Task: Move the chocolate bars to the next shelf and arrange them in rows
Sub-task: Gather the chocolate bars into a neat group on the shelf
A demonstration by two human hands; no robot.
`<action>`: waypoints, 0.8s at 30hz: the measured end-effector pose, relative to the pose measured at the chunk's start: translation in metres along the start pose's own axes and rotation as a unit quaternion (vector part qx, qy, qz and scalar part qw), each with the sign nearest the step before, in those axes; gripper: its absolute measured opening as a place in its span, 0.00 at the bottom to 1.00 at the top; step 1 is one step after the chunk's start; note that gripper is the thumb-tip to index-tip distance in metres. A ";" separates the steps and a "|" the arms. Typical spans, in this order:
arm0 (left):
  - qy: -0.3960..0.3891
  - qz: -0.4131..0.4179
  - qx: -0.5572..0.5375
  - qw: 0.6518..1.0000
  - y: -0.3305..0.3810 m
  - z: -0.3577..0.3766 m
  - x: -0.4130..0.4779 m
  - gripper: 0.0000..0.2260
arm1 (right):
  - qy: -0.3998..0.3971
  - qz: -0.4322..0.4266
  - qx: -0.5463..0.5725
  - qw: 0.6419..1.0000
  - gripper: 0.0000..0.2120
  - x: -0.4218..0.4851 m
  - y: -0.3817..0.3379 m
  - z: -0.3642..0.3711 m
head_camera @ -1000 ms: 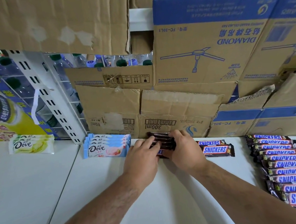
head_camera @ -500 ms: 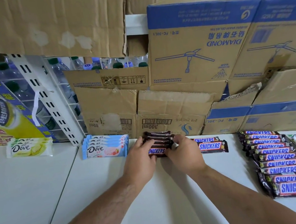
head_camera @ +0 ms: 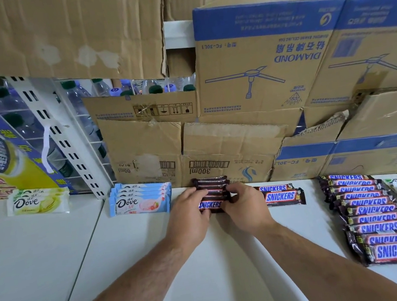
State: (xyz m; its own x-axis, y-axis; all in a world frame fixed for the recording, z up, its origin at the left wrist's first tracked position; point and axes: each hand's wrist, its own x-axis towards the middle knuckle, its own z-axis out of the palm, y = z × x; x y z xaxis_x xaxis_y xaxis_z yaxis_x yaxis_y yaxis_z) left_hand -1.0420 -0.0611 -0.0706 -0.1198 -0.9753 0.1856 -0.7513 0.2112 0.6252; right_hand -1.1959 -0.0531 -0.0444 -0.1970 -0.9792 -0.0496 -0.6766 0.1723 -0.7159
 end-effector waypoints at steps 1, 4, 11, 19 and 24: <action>0.000 0.000 -0.002 1.000 0.000 0.000 0.000 0.22 | 0.003 -0.002 0.001 1.000 0.19 0.000 0.000 0.000; 0.001 0.004 -0.013 1.000 -0.001 -0.001 0.000 0.22 | 0.010 -0.008 0.004 1.000 0.16 -0.001 0.002 -0.001; 0.050 0.149 0.058 0.986 0.001 -0.001 -0.013 0.19 | 0.038 -0.024 -0.045 0.998 0.11 -0.021 0.004 -0.003; -0.020 0.263 0.108 0.959 0.019 0.011 -0.022 0.08 | 0.020 -0.074 -0.210 0.975 0.11 -0.062 0.022 -0.018; -0.032 0.269 0.107 0.957 0.020 0.013 -0.023 0.08 | 0.032 -0.049 -0.191 0.980 0.20 -0.075 0.025 -0.028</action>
State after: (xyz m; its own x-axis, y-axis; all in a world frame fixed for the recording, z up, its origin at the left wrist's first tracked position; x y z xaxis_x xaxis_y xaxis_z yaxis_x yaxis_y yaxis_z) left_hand -1.0627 -0.0349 -0.0729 -0.5607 -0.7326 0.3858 -0.6846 0.6723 0.2817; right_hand -1.2178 0.0281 -0.0388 -0.1533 -0.9864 0.0600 -0.9087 0.1169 -0.4007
